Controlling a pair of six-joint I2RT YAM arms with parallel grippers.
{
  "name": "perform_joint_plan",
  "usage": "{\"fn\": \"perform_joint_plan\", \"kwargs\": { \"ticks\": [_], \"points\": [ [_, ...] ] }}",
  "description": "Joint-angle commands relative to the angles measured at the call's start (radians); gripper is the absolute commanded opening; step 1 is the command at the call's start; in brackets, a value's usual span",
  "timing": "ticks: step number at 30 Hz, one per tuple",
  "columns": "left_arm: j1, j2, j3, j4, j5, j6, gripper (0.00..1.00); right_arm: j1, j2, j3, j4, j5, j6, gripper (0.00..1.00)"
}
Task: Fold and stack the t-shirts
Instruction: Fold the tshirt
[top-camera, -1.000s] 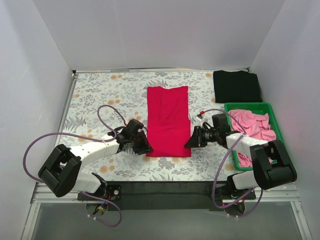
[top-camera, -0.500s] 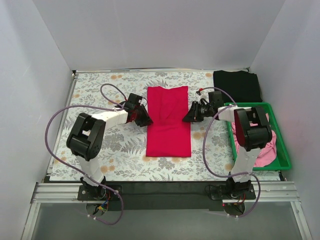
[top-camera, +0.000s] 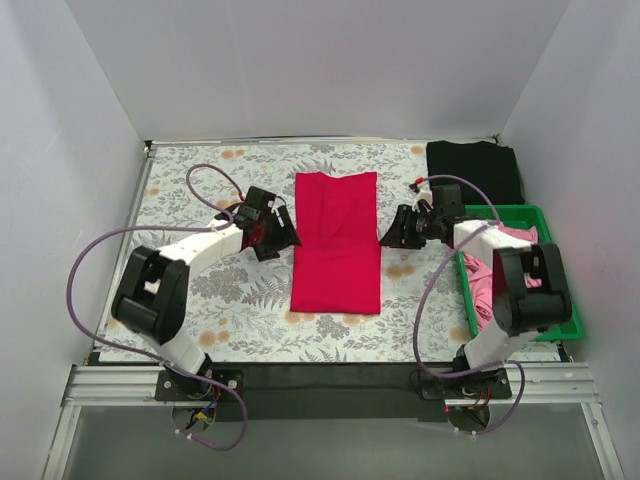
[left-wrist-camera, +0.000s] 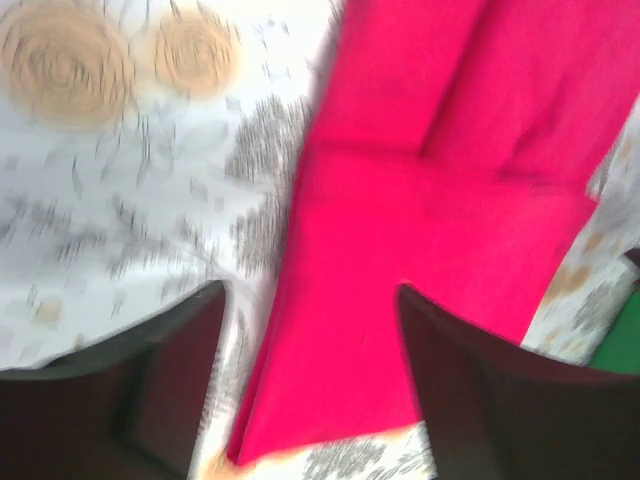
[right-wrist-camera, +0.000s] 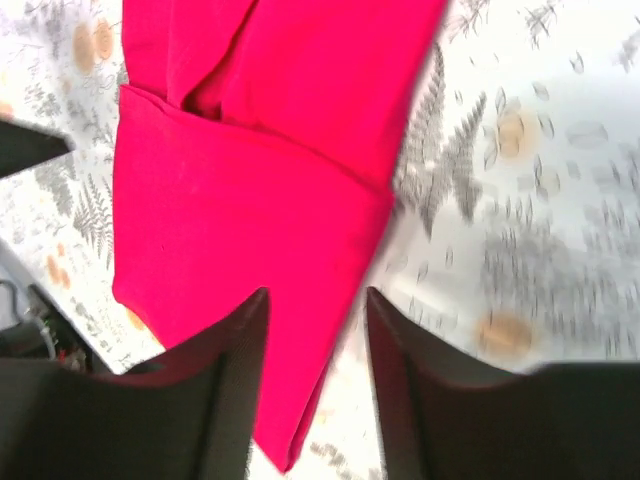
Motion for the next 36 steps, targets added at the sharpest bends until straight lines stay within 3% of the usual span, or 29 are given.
{"fn": "perform_joint_plan", "kwargs": {
  "ticks": [1,2,5,10,15,26,36],
  "points": [
    [-0.093,-0.178,-0.042,-0.152,-0.157,0.033,0.69,0.056,-0.165,-0.053,-0.199,0.203,-0.020,0.46],
    [-0.145,-0.197,-0.050,-0.210,-0.183,0.015,0.73,0.100,-0.233,-0.091,-0.221,0.288,-0.009,0.54],
    [-0.254,-0.260,-0.096,-0.278,-0.233,-0.039,0.84,0.185,-0.346,-0.132,-0.319,0.457,0.032,0.66],
    [-0.332,-0.316,-0.194,-0.280,-0.239,-0.103,0.84,0.324,-0.434,-0.217,-0.430,0.534,0.165,0.67],
    [-0.384,-0.271,-0.203,-0.281,-0.288,-0.105,0.84,0.413,-0.448,-0.238,-0.457,0.577,0.222,0.67],
    [-0.398,-0.169,-0.144,-0.260,-0.336,-0.109,0.65,0.468,-0.381,-0.212,-0.453,0.583,0.252,0.56],
    [-0.398,-0.128,-0.130,-0.246,-0.313,-0.091,0.54,0.485,-0.361,-0.196,-0.448,0.583,0.270,0.54]
  ]
}}
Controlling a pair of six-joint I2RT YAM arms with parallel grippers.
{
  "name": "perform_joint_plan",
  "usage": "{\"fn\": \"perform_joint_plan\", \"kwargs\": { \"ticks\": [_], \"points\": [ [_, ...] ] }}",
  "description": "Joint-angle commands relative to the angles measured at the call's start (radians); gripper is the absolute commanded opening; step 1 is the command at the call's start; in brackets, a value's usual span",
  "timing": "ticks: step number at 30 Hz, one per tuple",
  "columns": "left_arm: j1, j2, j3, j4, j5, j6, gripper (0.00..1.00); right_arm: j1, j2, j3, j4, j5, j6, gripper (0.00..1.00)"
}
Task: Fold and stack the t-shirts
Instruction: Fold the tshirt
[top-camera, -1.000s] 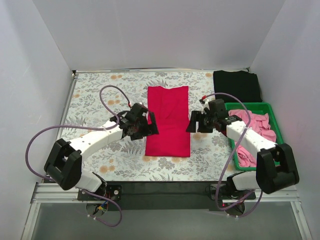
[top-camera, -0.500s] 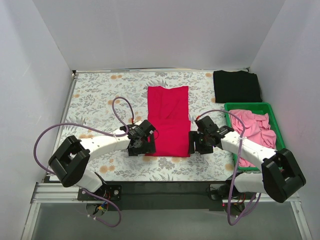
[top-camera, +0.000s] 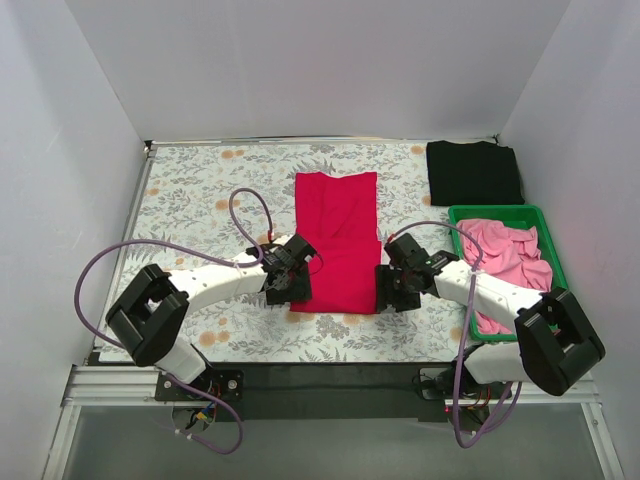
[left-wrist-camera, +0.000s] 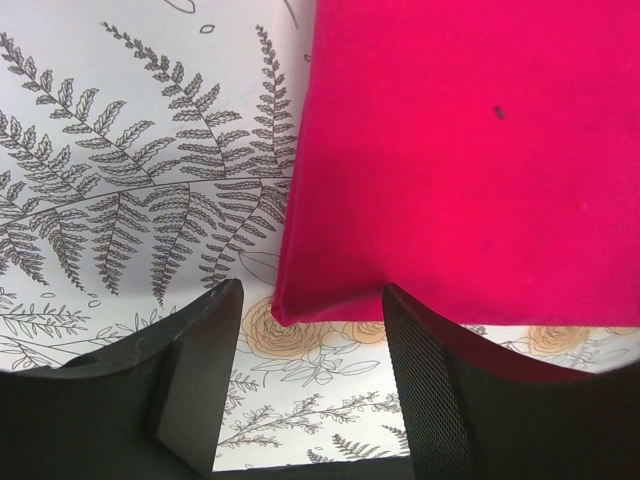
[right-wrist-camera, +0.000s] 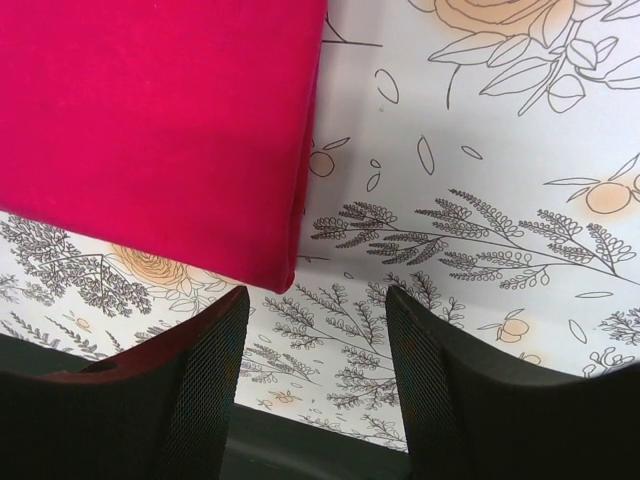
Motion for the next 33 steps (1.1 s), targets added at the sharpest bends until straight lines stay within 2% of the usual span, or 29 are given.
{"fn": "perform_joint_plan", "kwargs": {
  "ticks": [1,13,17,22,24,33],
  "points": [
    [-0.004,0.024,0.015,0.006,-0.017,0.007,0.54,0.010,0.014,0.039,0.004,0.020,0.020,0.54],
    [-0.004,0.090,-0.048,0.045,0.000,0.003,0.48,0.055,0.057,0.068,0.004,0.075,0.078,0.52],
    [-0.006,0.102,-0.068,0.057,0.024,0.001,0.42,0.067,0.071,0.079,0.002,0.092,0.099,0.52],
    [-0.009,0.111,-0.083,0.060,0.039,0.004,0.39,0.083,0.091,0.089,-0.003,0.109,0.121,0.51],
    [-0.010,0.110,-0.092,0.062,0.044,0.004,0.33,0.087,0.102,0.092,-0.006,0.118,0.129,0.51],
    [-0.010,0.099,-0.114,0.065,0.069,0.017,0.19,0.133,0.192,0.068,-0.006,0.144,0.165,0.47]
  ]
}}
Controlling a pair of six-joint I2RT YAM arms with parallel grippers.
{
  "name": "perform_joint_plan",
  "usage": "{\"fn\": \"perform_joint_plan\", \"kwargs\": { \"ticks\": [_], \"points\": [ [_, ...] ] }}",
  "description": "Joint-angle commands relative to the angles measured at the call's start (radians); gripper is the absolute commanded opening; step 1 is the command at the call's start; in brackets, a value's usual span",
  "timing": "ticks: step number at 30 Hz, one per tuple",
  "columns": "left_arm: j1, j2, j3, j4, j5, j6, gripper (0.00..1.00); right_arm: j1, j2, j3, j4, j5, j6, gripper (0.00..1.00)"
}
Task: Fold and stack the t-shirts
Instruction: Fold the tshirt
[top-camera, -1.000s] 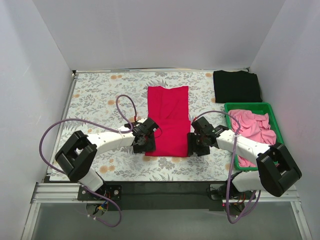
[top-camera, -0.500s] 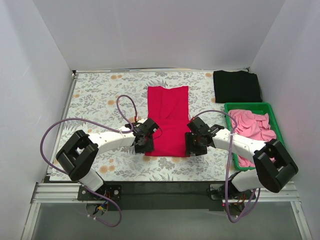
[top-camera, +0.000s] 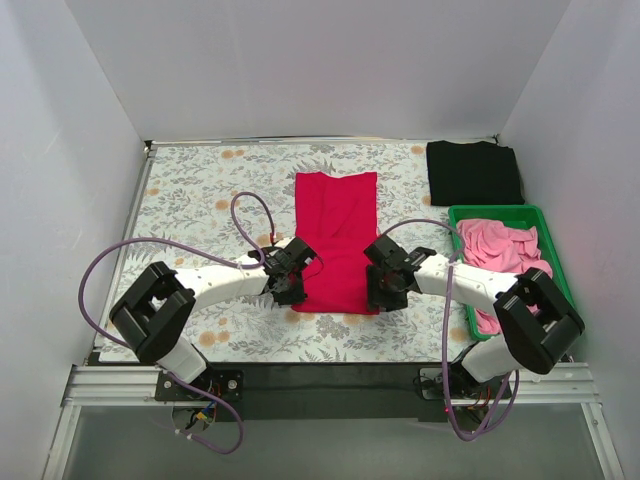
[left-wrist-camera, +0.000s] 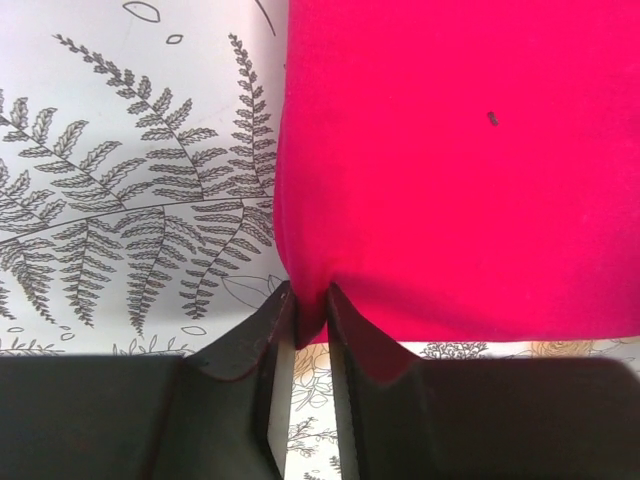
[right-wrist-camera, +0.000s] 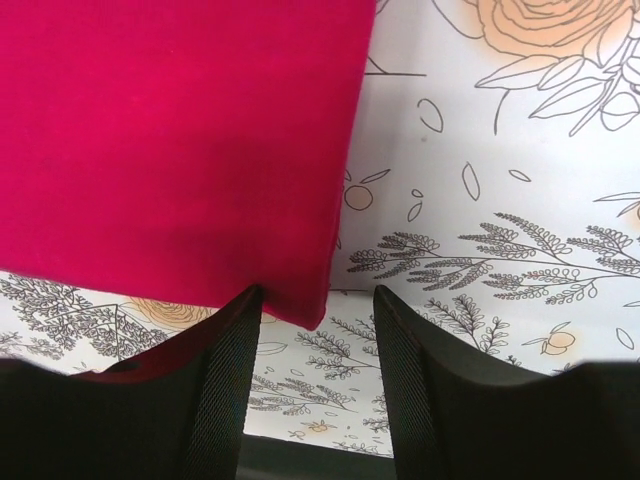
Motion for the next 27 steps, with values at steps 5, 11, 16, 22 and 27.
{"fn": "perform_joint_plan", "kwargs": {
  "ticks": [5,11,16,22,27],
  "points": [
    [-0.010,0.036,-0.090,-0.034,0.037,0.006,0.09,0.037,0.097,-0.048,0.002,0.010,0.055,0.41],
    [-0.010,0.030,-0.111,-0.035,0.046,0.010,0.06,0.036,0.111,-0.128,0.033,-0.038,0.066,0.28],
    [-0.010,0.014,-0.102,-0.064,0.066,0.018,0.00,0.037,0.103,-0.161,0.047,-0.084,0.050,0.13],
    [-0.012,-0.033,-0.054,-0.208,0.155,0.048,0.00,0.037,0.019,-0.140,-0.092,-0.135,-0.009,0.01],
    [-0.058,-0.142,-0.062,-0.362,0.417,0.058,0.00,0.043,-0.064,-0.129,-0.281,-0.254,-0.086,0.01]
  ]
}}
